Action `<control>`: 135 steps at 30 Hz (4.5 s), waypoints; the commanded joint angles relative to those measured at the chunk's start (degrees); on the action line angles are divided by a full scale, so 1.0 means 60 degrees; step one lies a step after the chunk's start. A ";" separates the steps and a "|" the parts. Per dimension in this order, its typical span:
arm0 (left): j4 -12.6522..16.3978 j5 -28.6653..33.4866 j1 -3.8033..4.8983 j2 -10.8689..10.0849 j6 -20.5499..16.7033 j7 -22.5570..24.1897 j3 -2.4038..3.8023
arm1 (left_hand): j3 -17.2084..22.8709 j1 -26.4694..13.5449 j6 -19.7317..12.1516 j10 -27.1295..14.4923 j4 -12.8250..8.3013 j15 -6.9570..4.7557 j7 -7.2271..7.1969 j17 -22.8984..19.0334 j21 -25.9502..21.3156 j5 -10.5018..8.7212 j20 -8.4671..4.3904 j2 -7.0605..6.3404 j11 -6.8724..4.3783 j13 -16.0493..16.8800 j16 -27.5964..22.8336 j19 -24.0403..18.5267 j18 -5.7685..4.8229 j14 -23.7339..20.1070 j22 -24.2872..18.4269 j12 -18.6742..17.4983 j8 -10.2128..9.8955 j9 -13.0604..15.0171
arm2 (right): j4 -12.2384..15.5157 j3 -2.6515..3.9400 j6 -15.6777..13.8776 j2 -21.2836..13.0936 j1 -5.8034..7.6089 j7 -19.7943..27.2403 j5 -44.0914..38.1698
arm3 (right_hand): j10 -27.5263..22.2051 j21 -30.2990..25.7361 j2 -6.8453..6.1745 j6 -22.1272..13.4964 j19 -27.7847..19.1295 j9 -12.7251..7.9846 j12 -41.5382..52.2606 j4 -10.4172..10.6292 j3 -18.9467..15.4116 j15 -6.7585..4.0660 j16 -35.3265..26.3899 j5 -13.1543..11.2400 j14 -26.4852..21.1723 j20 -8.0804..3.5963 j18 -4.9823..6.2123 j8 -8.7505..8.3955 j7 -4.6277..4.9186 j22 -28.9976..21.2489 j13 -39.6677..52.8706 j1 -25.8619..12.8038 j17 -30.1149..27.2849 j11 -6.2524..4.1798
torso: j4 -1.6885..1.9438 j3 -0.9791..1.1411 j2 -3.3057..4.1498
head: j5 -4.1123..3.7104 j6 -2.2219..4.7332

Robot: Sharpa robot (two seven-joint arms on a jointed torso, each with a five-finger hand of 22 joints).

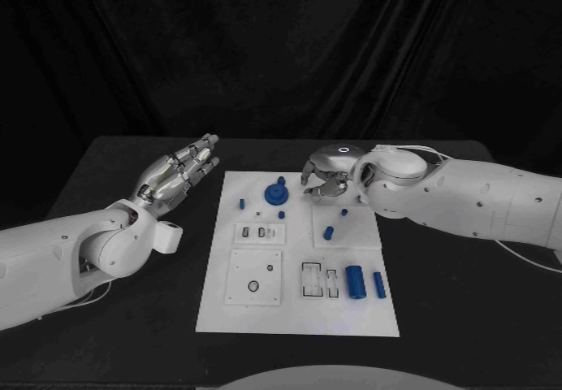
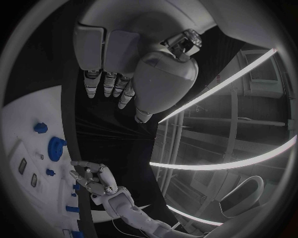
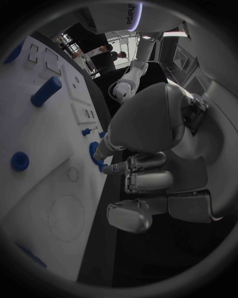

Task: Assemble the parts on the task board

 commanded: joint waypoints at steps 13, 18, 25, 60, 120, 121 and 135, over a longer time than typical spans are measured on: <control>-0.0032 -0.0001 0.0021 0.0025 0.0112 0.0323 0.0009 | 0.0065 0.0073 0.0039 0.0002 -0.0027 0.0070 0.0067 -0.0011 -0.0034 0.0051 0.0072 0.0018 0.0067 -0.0009 -0.0035 -0.0028 0.0161 0.0014 -0.0015 -0.0062 0.0046 0.0015 | 0.1858 0.0008 -0.0011 -0.2406 0.0720 -0.1081 0.0132 | -0.0924 -0.3745 0.0076 -0.0153 -0.0378 -0.0660 -0.5301 0.0849 -0.0647 -0.0373 -0.7905 -0.0857 -0.0116 -0.0446 0.0673 -0.0522 -0.0453 0.0002 -0.2152 -0.0117 -0.3262 -0.0483 | -0.0028 -0.0016 -0.0013 | -0.0006 -0.0042; -0.0075 -0.0001 0.0019 0.0076 0.0144 0.0307 0.0009 | 0.0077 0.0081 0.0028 0.0002 -0.0040 0.0084 0.0071 -0.0011 -0.0034 0.0056 0.0079 0.0015 0.0072 -0.0009 -0.0035 -0.0028 0.0161 0.0014 -0.0015 -0.0062 0.0046 0.0013 | 0.1798 0.0007 -0.0062 -0.2817 0.0486 -0.1141 0.0296 | -0.0693 -0.4039 0.0083 -0.0228 -0.0234 -0.0775 -0.6319 0.0819 -0.0709 -0.0357 -0.8757 -0.0733 0.0086 -0.0366 0.0654 -0.0580 -0.0457 -0.0155 -0.3085 -0.0012 -0.4258 -0.0486 | -0.0042 -0.0009 -0.0022 | -0.0017 -0.0039; -0.0125 -0.0001 0.0014 0.0140 0.0197 0.0292 0.0009 | 0.0097 0.0096 0.0027 0.0002 -0.0060 0.0098 0.0072 -0.0011 -0.0034 0.0073 0.0090 0.0015 0.0075 -0.0009 -0.0035 -0.0028 0.0161 0.0014 -0.0015 -0.0062 0.0048 0.0013 | 0.1564 0.0006 -0.0365 -0.3042 0.0123 -0.1001 0.0351 | 0.0029 -0.2249 0.0044 -0.0425 0.0437 -0.0886 -0.5083 0.0738 -0.0786 -0.0437 -0.7433 -0.0610 0.0500 -0.0433 0.0383 -0.0668 -0.0522 0.0535 -0.2146 0.0062 -0.3593 -0.0558 | -0.0032 0.0029 -0.0007 | -0.0031 0.0007; -0.0169 -0.0001 0.0009 0.0121 0.0268 0.0238 0.0008 | 0.0139 0.0123 0.0018 0.0002 -0.0097 0.0106 0.0076 -0.0011 -0.0034 0.0106 0.0103 0.0019 0.0080 -0.0009 -0.0035 -0.0028 0.0160 0.0014 -0.0015 -0.0062 0.0048 0.0011 | 0.1043 0.0004 -0.0574 -0.2913 -0.0373 -0.0450 0.0364 | 0.0179 -0.1388 -0.0123 -0.0708 0.0625 -0.1021 -0.4363 0.0753 -0.1058 -0.0528 -0.6172 -0.1051 0.0484 -0.0532 0.0256 -0.0603 -0.0552 0.1046 -0.1597 0.0069 -0.3051 -0.0605 | -0.0011 -0.0006 -0.0006 | -0.0066 -0.0150; -0.0258 -0.0001 0.0002 0.0145 0.0511 -0.0044 0.0008 | 0.0282 0.0146 0.0036 0.0002 -0.0131 0.0127 0.0148 -0.0011 -0.0034 0.0126 0.0132 0.0070 0.0153 -0.0009 -0.0035 -0.0028 0.0164 0.0014 -0.0015 -0.0062 0.0060 0.0013 | 0.0798 0.0004 -0.1023 -0.2588 -0.0712 -0.1175 0.0168 | 0.0002 -0.1418 0.0034 0.0230 0.0581 -0.0504 -0.4153 0.0400 -0.0944 -0.0570 -0.5871 -0.0430 0.0340 -0.0589 0.0259 0.0098 -0.0436 0.1282 -0.1478 0.0821 -0.3229 -0.0576 | -0.0004 -0.0007 -0.0010 | -0.0041 -0.0222; -0.0258 -0.0001 0.0001 0.0144 0.0517 -0.0052 0.0008 | 0.0282 0.0146 0.0036 0.0002 -0.0131 0.0127 0.0148 -0.0011 -0.0034 0.0126 0.0132 0.0070 0.0153 -0.0009 -0.0035 -0.0028 0.0164 0.0014 -0.0015 -0.0062 0.0060 0.0013 | 0.0798 0.0004 -0.1016 -0.2585 -0.0716 -0.1179 0.0168 | 0.0003 -0.1411 0.0043 0.0377 0.0585 -0.0407 -0.4126 0.0373 -0.0951 -0.0565 -0.5839 -0.0379 0.0337 -0.0586 0.0257 0.0201 -0.0428 0.1298 -0.1459 0.0830 -0.3227 -0.0569 | -0.0004 -0.0007 -0.0010 | -0.0041 -0.0222; -0.0255 -0.0001 0.0000 0.0139 0.0585 -0.0102 0.0007 | 0.0291 0.0147 0.0044 0.0002 -0.0136 0.0134 0.0161 -0.0011 -0.0034 0.0125 0.0138 0.0063 0.0166 -0.0009 -0.0035 -0.0028 0.0164 0.0014 -0.0015 -0.0062 0.0062 0.0014 | 0.0844 0.0005 -0.1154 -0.2575 -0.0731 -0.0988 0.0167 | 0.0027 -0.1424 0.0143 0.0988 0.0587 0.0293 -0.3909 0.0143 -0.0975 -0.0592 -0.5619 -0.0181 0.0323 -0.0598 0.0257 0.0830 -0.0499 0.1369 -0.1287 0.0961 -0.3192 -0.0607 | -0.0006 -0.0005 -0.0013 | -0.0031 -0.0248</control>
